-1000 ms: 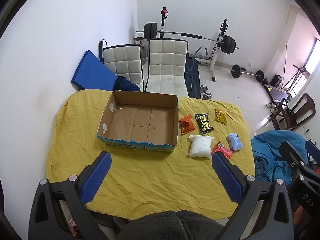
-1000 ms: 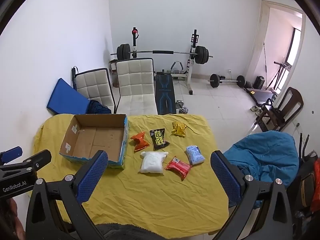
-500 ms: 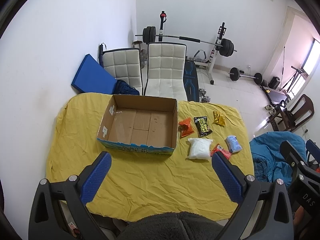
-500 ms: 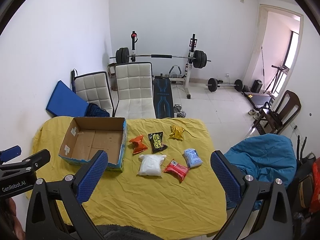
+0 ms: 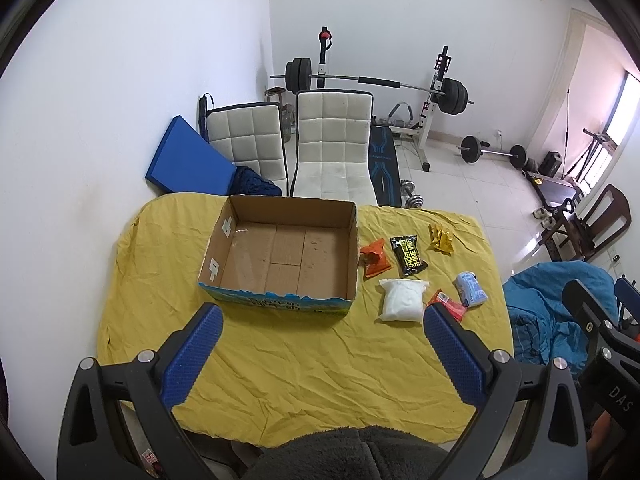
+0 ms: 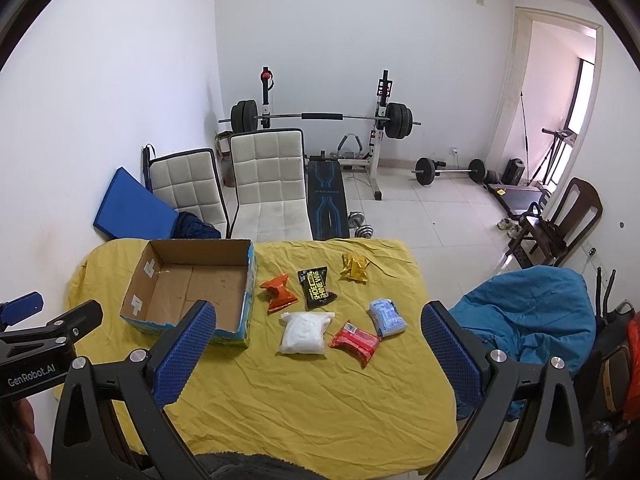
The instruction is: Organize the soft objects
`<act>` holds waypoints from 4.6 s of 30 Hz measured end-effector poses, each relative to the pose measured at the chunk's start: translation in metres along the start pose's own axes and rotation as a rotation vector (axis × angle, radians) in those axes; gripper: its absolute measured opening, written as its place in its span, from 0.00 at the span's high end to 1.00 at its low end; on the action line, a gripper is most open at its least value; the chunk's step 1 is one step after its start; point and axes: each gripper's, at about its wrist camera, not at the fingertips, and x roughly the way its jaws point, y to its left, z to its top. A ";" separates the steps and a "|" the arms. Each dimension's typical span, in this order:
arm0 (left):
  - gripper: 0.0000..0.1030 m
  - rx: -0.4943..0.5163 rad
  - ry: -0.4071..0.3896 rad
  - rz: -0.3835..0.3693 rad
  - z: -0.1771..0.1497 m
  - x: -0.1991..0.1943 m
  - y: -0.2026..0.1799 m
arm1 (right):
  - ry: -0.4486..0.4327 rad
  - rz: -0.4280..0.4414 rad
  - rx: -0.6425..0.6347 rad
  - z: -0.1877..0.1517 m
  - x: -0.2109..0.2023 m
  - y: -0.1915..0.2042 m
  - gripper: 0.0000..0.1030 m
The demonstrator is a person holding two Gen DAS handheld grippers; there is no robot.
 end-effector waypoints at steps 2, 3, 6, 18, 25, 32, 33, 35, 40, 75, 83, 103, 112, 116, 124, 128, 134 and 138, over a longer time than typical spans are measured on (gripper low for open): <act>0.00 0.000 0.000 0.001 -0.001 0.000 0.000 | -0.001 0.002 0.002 0.000 -0.001 0.000 0.00; 0.00 0.000 0.000 0.000 0.000 0.000 0.001 | -0.001 0.003 0.003 0.000 -0.001 0.000 0.00; 0.00 0.002 0.000 0.002 0.000 0.001 0.002 | -0.003 0.005 0.007 0.001 -0.001 0.000 0.00; 0.00 0.013 0.000 0.001 -0.001 0.005 0.001 | -0.002 0.013 0.016 0.001 0.000 -0.004 0.00; 0.00 0.012 -0.002 0.000 -0.002 0.006 -0.001 | -0.009 0.005 0.011 -0.001 0.004 -0.006 0.00; 0.00 0.013 0.004 0.001 -0.002 0.007 -0.004 | -0.008 0.005 0.010 -0.003 0.005 -0.006 0.00; 0.00 0.015 0.006 0.003 -0.002 0.008 -0.005 | -0.007 0.008 0.013 -0.004 0.004 -0.007 0.00; 0.00 0.013 0.009 -0.001 -0.002 0.009 -0.007 | -0.006 0.007 0.012 -0.005 0.006 -0.008 0.00; 0.00 0.016 0.006 0.003 -0.002 0.009 -0.008 | -0.005 0.010 0.013 -0.007 0.007 -0.009 0.00; 0.07 0.183 0.510 -0.106 0.005 0.351 -0.153 | 0.675 0.100 -0.194 -0.086 0.427 -0.127 0.05; 0.11 0.143 0.637 -0.070 -0.018 0.417 -0.151 | 0.919 0.172 -0.334 -0.163 0.548 -0.099 0.30; 0.13 0.162 0.864 -0.102 -0.067 0.528 -0.187 | 0.979 0.065 0.292 -0.213 0.552 -0.178 0.41; 0.26 0.155 0.781 -0.083 -0.076 0.511 -0.185 | 0.970 0.053 0.241 -0.197 0.553 -0.148 0.50; 0.26 0.176 0.696 -0.059 -0.076 0.491 -0.186 | 0.947 0.034 0.239 -0.198 0.546 -0.142 0.53; 0.27 0.181 0.597 -0.059 -0.055 0.431 -0.180 | 0.897 0.058 0.252 -0.188 0.512 -0.134 0.54; 0.27 0.179 0.514 -0.070 -0.039 0.398 -0.169 | 0.841 0.080 0.252 -0.169 0.483 -0.126 0.55; 0.27 0.153 0.400 -0.108 -0.003 0.350 -0.132 | 0.750 0.127 0.248 -0.132 0.438 -0.109 0.55; 0.27 0.142 0.338 -0.130 0.016 0.331 -0.119 | 0.692 0.155 0.243 -0.105 0.411 -0.092 0.55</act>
